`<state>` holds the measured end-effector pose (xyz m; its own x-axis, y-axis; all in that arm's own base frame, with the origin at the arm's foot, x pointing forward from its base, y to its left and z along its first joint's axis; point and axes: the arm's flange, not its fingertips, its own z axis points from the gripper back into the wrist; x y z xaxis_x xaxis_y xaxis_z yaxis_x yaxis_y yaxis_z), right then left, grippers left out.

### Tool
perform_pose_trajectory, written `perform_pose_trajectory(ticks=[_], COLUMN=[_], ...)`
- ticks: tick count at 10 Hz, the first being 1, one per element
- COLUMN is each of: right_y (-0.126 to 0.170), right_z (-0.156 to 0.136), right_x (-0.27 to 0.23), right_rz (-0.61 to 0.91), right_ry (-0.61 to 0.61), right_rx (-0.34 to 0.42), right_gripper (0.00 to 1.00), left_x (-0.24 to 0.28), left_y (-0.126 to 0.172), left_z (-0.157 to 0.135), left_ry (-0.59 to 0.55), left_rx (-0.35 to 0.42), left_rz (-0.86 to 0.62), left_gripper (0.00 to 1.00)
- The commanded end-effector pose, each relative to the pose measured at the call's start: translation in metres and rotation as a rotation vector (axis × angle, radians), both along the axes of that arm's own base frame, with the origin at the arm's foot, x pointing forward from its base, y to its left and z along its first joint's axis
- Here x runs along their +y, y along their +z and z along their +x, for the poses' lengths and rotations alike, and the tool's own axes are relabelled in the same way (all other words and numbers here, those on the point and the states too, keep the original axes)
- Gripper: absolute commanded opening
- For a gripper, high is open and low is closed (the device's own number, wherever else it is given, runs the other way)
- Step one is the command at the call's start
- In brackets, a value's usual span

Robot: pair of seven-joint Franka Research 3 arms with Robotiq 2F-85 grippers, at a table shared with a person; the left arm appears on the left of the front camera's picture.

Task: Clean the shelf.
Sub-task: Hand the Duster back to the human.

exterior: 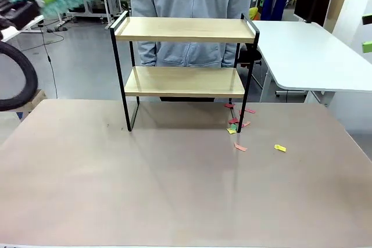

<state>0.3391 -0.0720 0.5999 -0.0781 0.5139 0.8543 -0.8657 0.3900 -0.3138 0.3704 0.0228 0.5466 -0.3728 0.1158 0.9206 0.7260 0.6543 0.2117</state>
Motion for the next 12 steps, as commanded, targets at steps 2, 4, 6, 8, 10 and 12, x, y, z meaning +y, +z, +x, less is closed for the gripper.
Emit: perform_pose_trajectory(ticks=[2,4,6,8,10,12], right_y=[0.003,0.003,0.003,0.003,0.003,0.003], right_z=[0.002,0.002,0.002,0.002,0.002,0.002], right_x=[-0.001,-0.001,-0.001,-0.001,-0.001,-0.001], right_rz=[0.011,0.011,0.011,0.011,0.011,0.011], right_ry=[0.009,0.009,0.009,0.009,0.009,0.009], right_rx=[-0.011,-0.011,-0.011,-0.011,-0.011,-0.011], right_gripper=[1.00,1.00,1.00,1.00,1.00,1.00], left_x=[0.014,0.028,0.041,0.053,0.059,0.057], left_y=[-0.002,-0.013,-0.034,-0.061,-0.098,-0.138], left_z=[-0.018,-0.020,-0.015,-0.009,-0.007,-0.005], left_ry=[0.267,0.381,0.491,0.570,0.618,0.638], left_rx=[-0.025,-0.015,0.017,0.055,0.093,0.155], left_rz=[-0.006,-0.025,-0.022,-0.005,0.008,0.002], left_gripper=[0.15,0.15,0.15,0.15,0.15,0.15])
